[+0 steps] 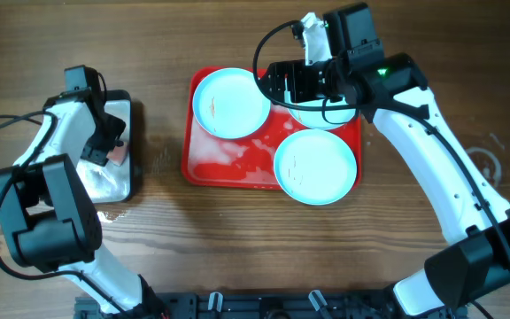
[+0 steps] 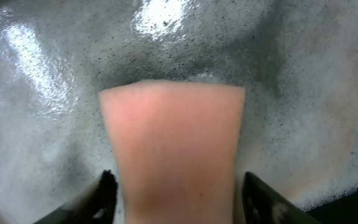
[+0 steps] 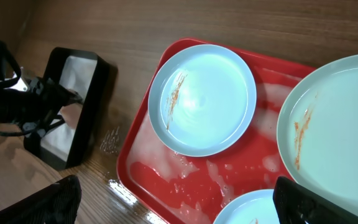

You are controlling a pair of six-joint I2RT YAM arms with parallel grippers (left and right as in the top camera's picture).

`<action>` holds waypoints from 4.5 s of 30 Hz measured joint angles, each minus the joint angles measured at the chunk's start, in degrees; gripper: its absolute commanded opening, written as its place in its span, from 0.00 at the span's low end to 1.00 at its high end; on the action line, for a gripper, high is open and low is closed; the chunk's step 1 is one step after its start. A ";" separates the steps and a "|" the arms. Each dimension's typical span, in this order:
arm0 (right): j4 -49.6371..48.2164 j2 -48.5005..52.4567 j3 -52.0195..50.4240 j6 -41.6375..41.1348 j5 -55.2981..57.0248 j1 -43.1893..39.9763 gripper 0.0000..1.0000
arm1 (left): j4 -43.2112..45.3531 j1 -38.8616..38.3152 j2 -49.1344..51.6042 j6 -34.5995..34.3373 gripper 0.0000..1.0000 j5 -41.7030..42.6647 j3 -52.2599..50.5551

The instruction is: Clean dirty plates on tray and stack at the side

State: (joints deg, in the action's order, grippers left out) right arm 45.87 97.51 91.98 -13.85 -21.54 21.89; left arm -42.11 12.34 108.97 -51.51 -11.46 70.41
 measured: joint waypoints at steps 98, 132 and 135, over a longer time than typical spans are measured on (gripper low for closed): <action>-3.43 29.00 1.55 -30.23 13.79 8.72 0.04 | -3.80 -30.93 7.23 32.30 0.04 8.37 10.12; -4.04 29.03 1.53 -28.33 10.91 9.94 0.04 | -3.02 -31.41 9.11 29.81 0.04 -8.00 9.42; -3.67 29.03 1.53 -28.28 11.28 9.57 0.04 | -3.63 -29.88 8.28 32.02 0.04 0.72 9.49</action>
State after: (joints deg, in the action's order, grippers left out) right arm 42.19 126.54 93.51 -42.13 -10.26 31.46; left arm -45.74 -17.54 117.25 -19.49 -10.74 79.90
